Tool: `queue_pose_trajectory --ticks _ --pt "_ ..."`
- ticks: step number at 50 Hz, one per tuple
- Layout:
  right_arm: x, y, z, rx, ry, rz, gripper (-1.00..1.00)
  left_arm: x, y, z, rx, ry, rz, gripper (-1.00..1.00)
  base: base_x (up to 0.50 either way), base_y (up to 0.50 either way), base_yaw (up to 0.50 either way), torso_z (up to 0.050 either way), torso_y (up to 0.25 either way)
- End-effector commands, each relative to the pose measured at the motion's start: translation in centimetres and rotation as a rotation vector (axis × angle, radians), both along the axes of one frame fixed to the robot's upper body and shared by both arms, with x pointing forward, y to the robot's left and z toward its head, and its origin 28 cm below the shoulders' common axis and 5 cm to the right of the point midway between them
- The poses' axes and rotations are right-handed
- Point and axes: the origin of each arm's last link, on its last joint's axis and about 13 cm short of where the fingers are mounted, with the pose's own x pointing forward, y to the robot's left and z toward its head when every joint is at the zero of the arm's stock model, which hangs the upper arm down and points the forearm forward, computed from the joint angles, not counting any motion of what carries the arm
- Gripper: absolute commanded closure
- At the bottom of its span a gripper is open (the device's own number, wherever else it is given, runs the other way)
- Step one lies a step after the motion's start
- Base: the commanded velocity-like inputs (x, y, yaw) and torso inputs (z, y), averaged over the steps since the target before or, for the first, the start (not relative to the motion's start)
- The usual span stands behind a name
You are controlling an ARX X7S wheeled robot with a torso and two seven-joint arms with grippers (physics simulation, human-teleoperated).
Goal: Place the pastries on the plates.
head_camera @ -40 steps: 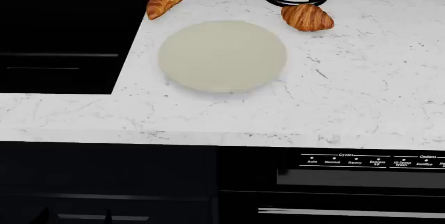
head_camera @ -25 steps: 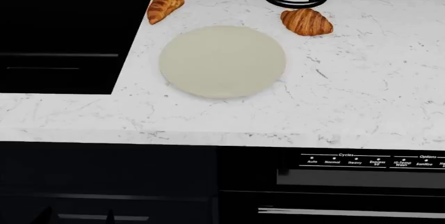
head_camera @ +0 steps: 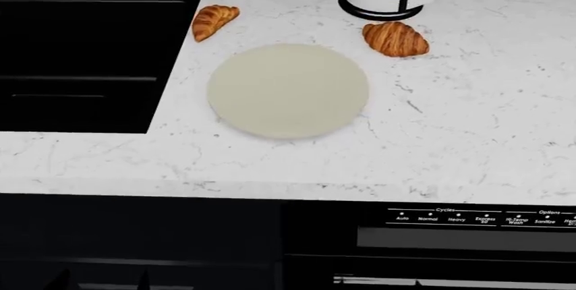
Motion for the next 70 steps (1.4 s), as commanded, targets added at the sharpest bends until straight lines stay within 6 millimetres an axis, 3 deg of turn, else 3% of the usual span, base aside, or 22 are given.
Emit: queue_pose_trajectory --ticks 1,34,37,38,40,41,44,49,55,70 --pt "0.2 0.0 -0.2 -0.003 0.003 0.001 -1.00 0.3 0.0 -0.1 -0.017 0.012 -0.005 -1.00 0.00 0.00 0.00 0.050 0.025" --pt "1.2 -0.1 -0.2 -0.050 0.020 -0.027 -1.00 1.1 0.3 -0.2 -0.006 0.009 0.017 -1.00 0.00 0.00 0.00 0.048 0.028" --pt "1.1 -0.6 1.4 -0.113 0.029 -0.010 -1.00 0.8 0.6 0.9 -0.064 0.045 0.004 -1.00 0.00 0.00 0.00 0.000 0.000" --pt "0.9 -0.9 3.1 -0.129 0.029 -0.001 -1.00 0.4 0.9 1.8 -0.059 0.039 -0.004 -1.00 0.00 0.00 0.00 0.000 0.000" --pt "0.4 -1.6 7.0 -0.162 -0.024 0.045 -1.00 -0.2 1.6 5.1 -0.102 0.033 -0.027 -1.00 0.00 0.00 0.00 0.000 0.000" --pt "0.3 -1.7 8.0 -0.170 -0.049 0.051 -1.00 -0.3 1.7 5.9 -0.103 0.030 -0.034 -1.00 0.00 0.00 0.00 0.000 0.000" --pt "-0.9 -3.0 14.7 -0.161 -0.178 0.068 -1.00 -0.9 3.2 11.5 -0.073 -0.059 -0.053 -1.00 0.00 0.00 0.00 0.000 0.000" --pt "-2.1 -4.1 19.7 -0.193 -0.234 0.084 -1.00 -1.5 4.3 16.2 -0.013 -0.126 -0.071 -1.00 0.00 0.00 0.00 0.000 0.000" --pt "-2.9 -4.4 21.7 -0.241 -0.271 0.085 -1.00 -1.8 5.2 18.6 0.013 -0.165 -0.041 -1.00 0.00 0.00 0.00 0.000 0.000" --pt "-3.0 -4.6 22.1 -0.223 -0.263 0.094 -1.00 -1.9 5.2 18.1 0.028 -0.149 -0.022 -1.00 0.00 -0.19 0.00 0.000 0.000"
